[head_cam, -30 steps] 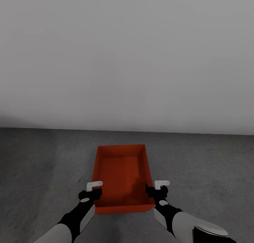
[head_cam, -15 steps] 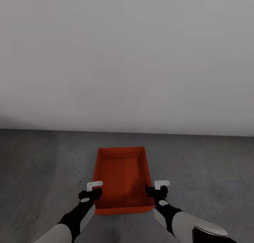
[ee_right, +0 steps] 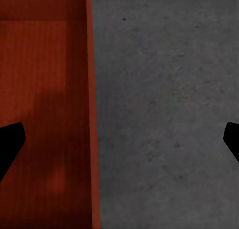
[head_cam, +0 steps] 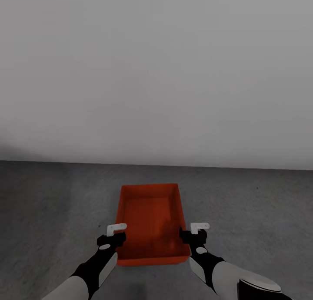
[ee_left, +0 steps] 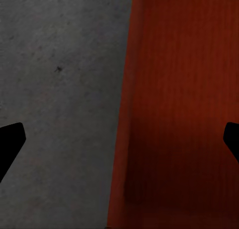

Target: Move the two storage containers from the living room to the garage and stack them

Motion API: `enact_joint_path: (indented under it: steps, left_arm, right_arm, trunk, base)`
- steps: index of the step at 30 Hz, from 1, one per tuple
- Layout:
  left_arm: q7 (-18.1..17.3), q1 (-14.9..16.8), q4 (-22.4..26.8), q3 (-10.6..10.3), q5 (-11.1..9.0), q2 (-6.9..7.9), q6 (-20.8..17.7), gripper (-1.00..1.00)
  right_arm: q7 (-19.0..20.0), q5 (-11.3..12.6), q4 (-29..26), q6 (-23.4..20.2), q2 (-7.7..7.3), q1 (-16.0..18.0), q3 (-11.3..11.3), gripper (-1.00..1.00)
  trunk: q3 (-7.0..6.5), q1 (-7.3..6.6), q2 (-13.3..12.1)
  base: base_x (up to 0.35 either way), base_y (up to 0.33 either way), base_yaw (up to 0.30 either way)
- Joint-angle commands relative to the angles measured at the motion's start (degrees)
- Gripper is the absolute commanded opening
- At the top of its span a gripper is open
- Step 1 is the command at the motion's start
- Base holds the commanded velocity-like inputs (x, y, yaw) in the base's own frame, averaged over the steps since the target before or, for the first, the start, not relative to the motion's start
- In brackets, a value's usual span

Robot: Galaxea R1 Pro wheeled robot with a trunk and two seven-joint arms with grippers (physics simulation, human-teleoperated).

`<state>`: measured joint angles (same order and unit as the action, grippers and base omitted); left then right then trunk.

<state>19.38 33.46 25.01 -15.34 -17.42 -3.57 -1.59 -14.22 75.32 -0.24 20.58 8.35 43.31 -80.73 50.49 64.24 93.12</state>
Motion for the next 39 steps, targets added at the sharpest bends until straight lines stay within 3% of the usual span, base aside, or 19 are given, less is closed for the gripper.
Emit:
enact_joint_path:
  steps: [1,39]
  left_arm:
    - [0.5,0.0,0.1,-0.5,-0.4,0.06,-0.2,1.0]
    - [0.5,0.0,0.3,-0.4,-0.4,0.14,-0.2,1.0]
  right_arm:
    - [-0.3,0.4,0.0,0.1,0.01,0.0,-0.5,1.0]
    - [-0.4,0.3,0.0,0.8,0.09,0.0,-0.7,1.0]
  trunk:
    - [-0.14,-0.23,-0.4]
    - [-6.97,-8.58,-15.6]
  base:
    - [0.0,0.0,0.0]
    - [0.0,0.0,0.0]
